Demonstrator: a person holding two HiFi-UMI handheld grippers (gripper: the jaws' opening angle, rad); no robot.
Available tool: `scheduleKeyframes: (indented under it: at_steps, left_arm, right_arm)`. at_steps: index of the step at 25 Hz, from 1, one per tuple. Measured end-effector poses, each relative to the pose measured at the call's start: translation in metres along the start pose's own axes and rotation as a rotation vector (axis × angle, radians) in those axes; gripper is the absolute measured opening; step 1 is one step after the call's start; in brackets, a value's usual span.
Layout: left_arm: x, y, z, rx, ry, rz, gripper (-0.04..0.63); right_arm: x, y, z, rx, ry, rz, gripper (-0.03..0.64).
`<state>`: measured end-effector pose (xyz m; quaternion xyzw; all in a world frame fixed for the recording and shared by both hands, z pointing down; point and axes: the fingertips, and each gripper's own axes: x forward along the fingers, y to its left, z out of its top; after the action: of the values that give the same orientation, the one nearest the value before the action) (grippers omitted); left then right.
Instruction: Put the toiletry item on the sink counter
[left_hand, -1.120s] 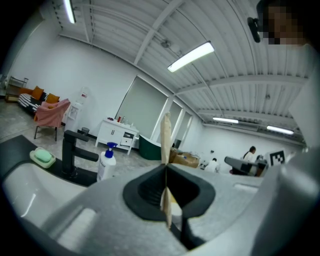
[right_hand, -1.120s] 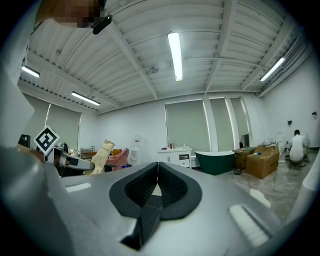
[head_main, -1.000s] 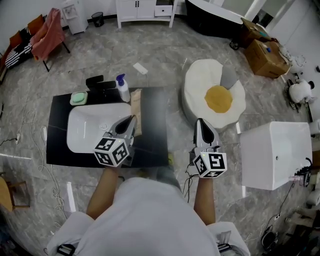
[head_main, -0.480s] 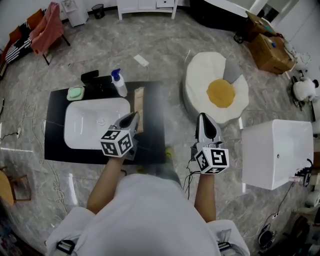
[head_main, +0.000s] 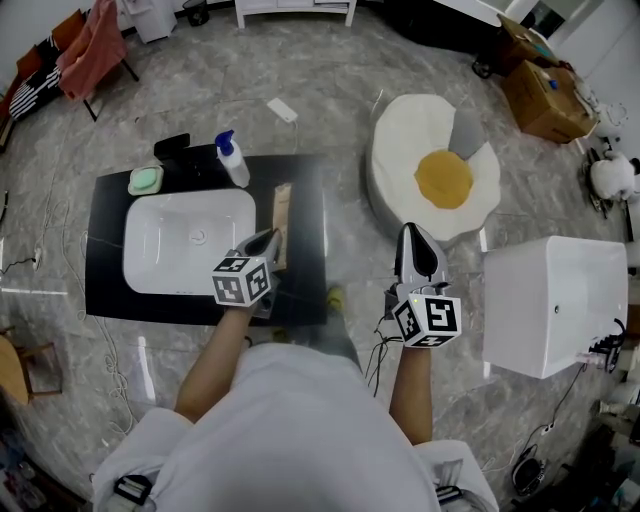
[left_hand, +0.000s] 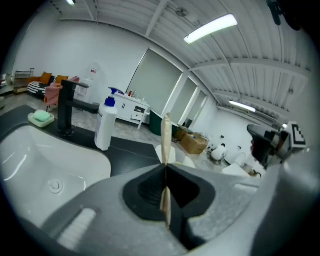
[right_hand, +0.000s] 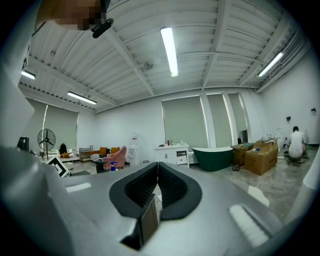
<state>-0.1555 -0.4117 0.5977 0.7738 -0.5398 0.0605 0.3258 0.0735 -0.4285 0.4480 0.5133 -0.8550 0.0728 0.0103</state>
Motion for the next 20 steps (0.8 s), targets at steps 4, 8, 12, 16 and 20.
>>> scheduleKeyframes:
  at_steps: [4, 8, 12, 16, 20]
  left_arm:
    - [0.015, 0.012, -0.025, -0.056, 0.054, 0.018, 0.005]
    - [0.026, 0.017, -0.045, -0.073, 0.106, 0.036, 0.005]
    - [0.034, 0.022, -0.056, -0.083, 0.134, 0.059, 0.005]
    - [0.041, 0.03, -0.066, -0.082, 0.16, 0.083, 0.008]
    - [0.047, 0.034, -0.072, -0.066, 0.177, 0.094, 0.012]
  right_arm:
    - [0.003, -0.006, -0.006, 0.007, 0.012, 0.002, 0.003]
    - [0.005, -0.012, -0.008, 0.006, 0.021, 0.004, 0.003]
    - [0.007, -0.018, -0.007, -0.001, 0.026, 0.002, 0.003]
    - [0.008, -0.024, -0.014, -0.001, 0.044, -0.003, 0.003]
    - [0.006, -0.028, -0.018, -0.006, 0.056, -0.005, 0.003]
